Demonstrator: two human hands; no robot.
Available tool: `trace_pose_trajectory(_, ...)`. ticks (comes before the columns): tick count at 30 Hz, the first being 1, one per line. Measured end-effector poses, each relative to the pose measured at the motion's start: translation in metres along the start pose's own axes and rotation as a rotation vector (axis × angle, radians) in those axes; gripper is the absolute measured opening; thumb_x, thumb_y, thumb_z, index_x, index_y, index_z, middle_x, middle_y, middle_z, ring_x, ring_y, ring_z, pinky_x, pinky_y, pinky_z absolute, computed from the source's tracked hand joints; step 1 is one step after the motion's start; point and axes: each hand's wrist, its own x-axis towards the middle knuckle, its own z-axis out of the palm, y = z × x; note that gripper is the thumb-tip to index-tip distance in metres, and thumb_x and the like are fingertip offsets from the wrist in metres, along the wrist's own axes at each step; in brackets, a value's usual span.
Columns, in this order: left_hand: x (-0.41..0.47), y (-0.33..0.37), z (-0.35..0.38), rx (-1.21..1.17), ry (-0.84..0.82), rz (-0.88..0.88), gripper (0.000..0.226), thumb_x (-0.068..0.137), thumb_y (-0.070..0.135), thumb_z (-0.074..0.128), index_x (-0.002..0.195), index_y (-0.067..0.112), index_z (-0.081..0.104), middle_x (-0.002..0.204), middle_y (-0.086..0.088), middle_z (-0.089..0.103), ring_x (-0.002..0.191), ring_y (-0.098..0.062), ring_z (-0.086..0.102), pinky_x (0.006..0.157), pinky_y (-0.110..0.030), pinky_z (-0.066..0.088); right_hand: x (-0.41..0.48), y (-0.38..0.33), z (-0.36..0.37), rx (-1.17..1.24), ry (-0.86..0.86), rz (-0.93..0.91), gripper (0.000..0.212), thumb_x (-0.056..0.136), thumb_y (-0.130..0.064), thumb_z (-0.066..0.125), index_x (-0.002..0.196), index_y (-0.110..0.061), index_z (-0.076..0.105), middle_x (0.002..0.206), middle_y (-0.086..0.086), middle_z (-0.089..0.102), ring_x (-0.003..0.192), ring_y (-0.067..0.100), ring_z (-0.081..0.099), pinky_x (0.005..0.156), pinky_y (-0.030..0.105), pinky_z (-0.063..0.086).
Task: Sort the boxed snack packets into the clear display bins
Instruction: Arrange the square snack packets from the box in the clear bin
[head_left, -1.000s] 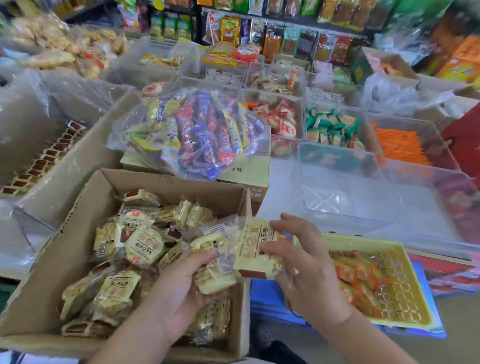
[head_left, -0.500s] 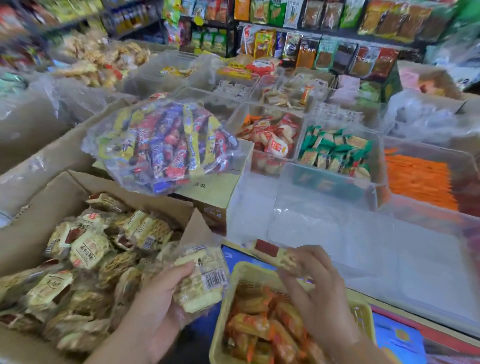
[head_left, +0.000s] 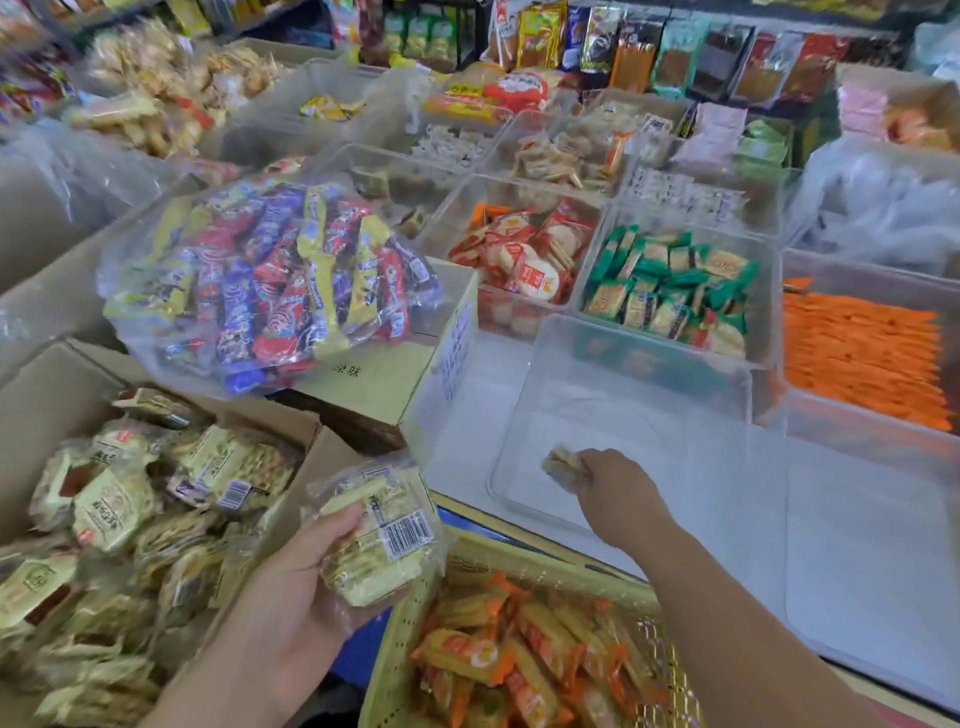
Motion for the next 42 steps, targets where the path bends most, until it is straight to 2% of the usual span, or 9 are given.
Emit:
trace_pose_trajectory(8,0.020,-0.006,0.024,-0.004,0.029,-0.008,0.048,0.082,0.028,0.066,0.129,0.017,0.067,0.122,-0.015,0.074,0.102,-0.034,0.075,0.075,-0.048,0.063,0.027,-0.009,0.015,0.022,-0.417,-0.108,0.042,0.107,-0.030,0.043,0.147,-0.020,0.049,0.146,0.002,0.053,0.133,0.021,0.047,0.106,0.029,0.037)
trace_pose_trajectory(17,0.034,-0.008,0.024,-0.027,0.055,-0.032,0.041,0.078,0.023,0.067,0.117,0.011,0.072,0.114,-0.019,0.075,0.085,-0.035,0.077,0.069,-0.048,0.063,0.028,-0.003,0.012,0.189,-0.588,-0.111,0.047,0.108,-0.043,0.036,0.149,-0.023,0.046,0.156,-0.004,0.044,0.141,0.016,0.039,0.109,0.026,0.027)
trace_pose_trajectory(22,0.038,-0.009,0.031,-0.013,0.045,-0.038,0.021,0.073,0.020,0.063,0.082,0.019,0.082,0.106,-0.017,0.078,0.077,-0.031,0.076,0.056,-0.040,0.060,0.009,-0.006,-0.007,0.316,-0.359,-0.068,0.054,0.103,-0.055,0.037,0.148,-0.026,0.047,0.150,-0.007,0.049,0.137,0.015,0.045,0.103,0.025,0.030)
trace_pose_trajectory(27,0.038,-0.009,0.043,0.044,-0.023,-0.076,0.052,0.074,0.018,0.071,0.125,0.006,0.065,0.116,-0.021,0.075,0.086,-0.031,0.077,0.059,-0.038,0.060,-0.051,-0.038,-0.037,0.585,-0.196,-0.501,0.084,0.073,-0.072,0.073,0.146,-0.058,0.034,0.156,-0.031,0.026,0.145,-0.004,0.028,0.113,0.028,0.033)
trace_pose_trajectory(31,0.032,-0.015,0.048,0.255,-0.052,-0.050,0.081,0.066,0.032,0.088,0.137,0.010,0.057,0.123,-0.020,0.072,0.100,-0.037,0.071,0.067,-0.042,0.058,-0.076,-0.059,-0.032,0.341,0.065,-0.847,0.078,0.075,-0.044,0.084,0.146,-0.042,0.049,0.160,-0.017,0.034,0.150,0.013,0.026,0.117,0.036,0.033)
trace_pose_trajectory(33,0.029,-0.018,0.052,0.317,-0.070,-0.044,0.075,0.072,0.054,0.085,0.133,0.017,0.064,0.122,-0.017,0.073,0.105,-0.039,0.070,0.072,-0.043,0.058,-0.081,-0.060,-0.030,0.464,0.183,-0.817,0.055,0.082,-0.037,0.082,0.134,-0.028,0.065,0.145,-0.012,0.056,0.140,0.014,0.045,0.112,0.035,0.041)
trace_pose_trajectory(36,0.023,-0.018,0.054,0.395,-0.028,-0.028,0.064,0.081,0.072,0.063,0.127,0.029,0.069,0.122,-0.008,0.075,0.107,-0.035,0.073,0.089,-0.050,0.058,-0.089,-0.054,-0.034,0.732,0.229,-0.579,0.034,0.089,-0.050,0.069,0.123,-0.044,0.067,0.120,-0.019,0.070,0.107,0.004,0.066,0.090,0.019,0.051)
trace_pose_trajectory(39,0.019,-0.016,0.052,0.451,0.039,0.019,0.063,0.067,0.075,0.073,0.115,0.034,0.071,0.118,-0.007,0.076,0.100,-0.034,0.074,0.079,-0.046,0.056,-0.092,-0.054,-0.043,1.165,0.206,-0.262,0.027,0.090,-0.056,0.059,0.106,-0.039,0.071,0.095,0.000,0.075,0.074,0.024,0.071,0.062,0.030,0.058)
trace_pose_trajectory(42,0.017,-0.013,0.051,0.462,0.008,0.053,0.069,0.053,0.077,0.084,0.108,0.036,0.072,0.119,-0.006,0.075,0.099,-0.036,0.073,0.079,-0.045,0.058,-0.091,-0.051,-0.054,1.430,-0.035,-0.102,0.034,0.093,-0.050,0.063,0.108,-0.020,0.070,0.097,0.020,0.074,0.076,0.043,0.072,0.058,0.046,0.061)
